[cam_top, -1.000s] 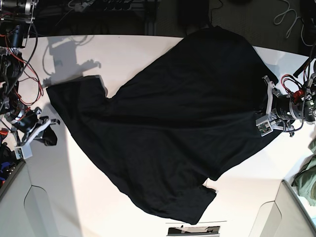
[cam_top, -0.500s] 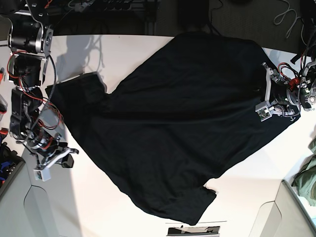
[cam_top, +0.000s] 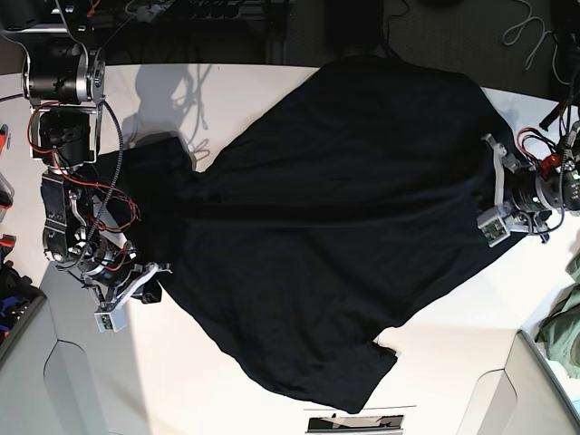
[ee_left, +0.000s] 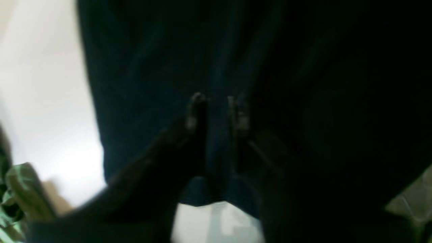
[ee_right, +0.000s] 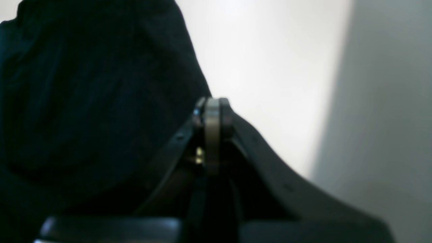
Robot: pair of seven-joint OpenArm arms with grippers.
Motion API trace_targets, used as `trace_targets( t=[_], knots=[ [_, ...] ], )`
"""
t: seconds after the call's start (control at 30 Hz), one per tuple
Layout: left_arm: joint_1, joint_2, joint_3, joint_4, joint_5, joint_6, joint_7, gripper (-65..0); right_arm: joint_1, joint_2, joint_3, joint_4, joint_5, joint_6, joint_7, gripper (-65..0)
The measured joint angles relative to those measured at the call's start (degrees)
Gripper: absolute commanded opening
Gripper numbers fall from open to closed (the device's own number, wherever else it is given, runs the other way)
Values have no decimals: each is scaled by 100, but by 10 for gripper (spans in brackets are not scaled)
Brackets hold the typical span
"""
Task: Layout the t-shirt on the table in an organized manner, then fold the t-shirt properly
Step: 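Regrasp the shirt edge with the right gripper and pull outward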
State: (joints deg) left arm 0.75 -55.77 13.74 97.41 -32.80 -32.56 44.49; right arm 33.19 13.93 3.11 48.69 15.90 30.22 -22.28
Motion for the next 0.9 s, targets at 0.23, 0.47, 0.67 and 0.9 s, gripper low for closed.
trace_targets(
  t=[0.23, 0.47, 0.67, 0.9],
  knots=[
    [103, 407, -7, -957, 304, 17, -251, -650, -24, 2, 0, -22, -94, 2, 15, -650],
    [57, 669, -50, -1722, 527, 22, -673, -650, -310, 52, 0, -28, -219, 4, -66, -650],
    [39, 723, -57, -1738, 614, 42, -901, -650, -472, 413, -13, -28, -24, 68, -37, -650],
    [-173, 992, -46, -1757, 1316, 48, -1097, -650, -509, 977, -13, -28, 610, 42, -527, -650]
  ],
)
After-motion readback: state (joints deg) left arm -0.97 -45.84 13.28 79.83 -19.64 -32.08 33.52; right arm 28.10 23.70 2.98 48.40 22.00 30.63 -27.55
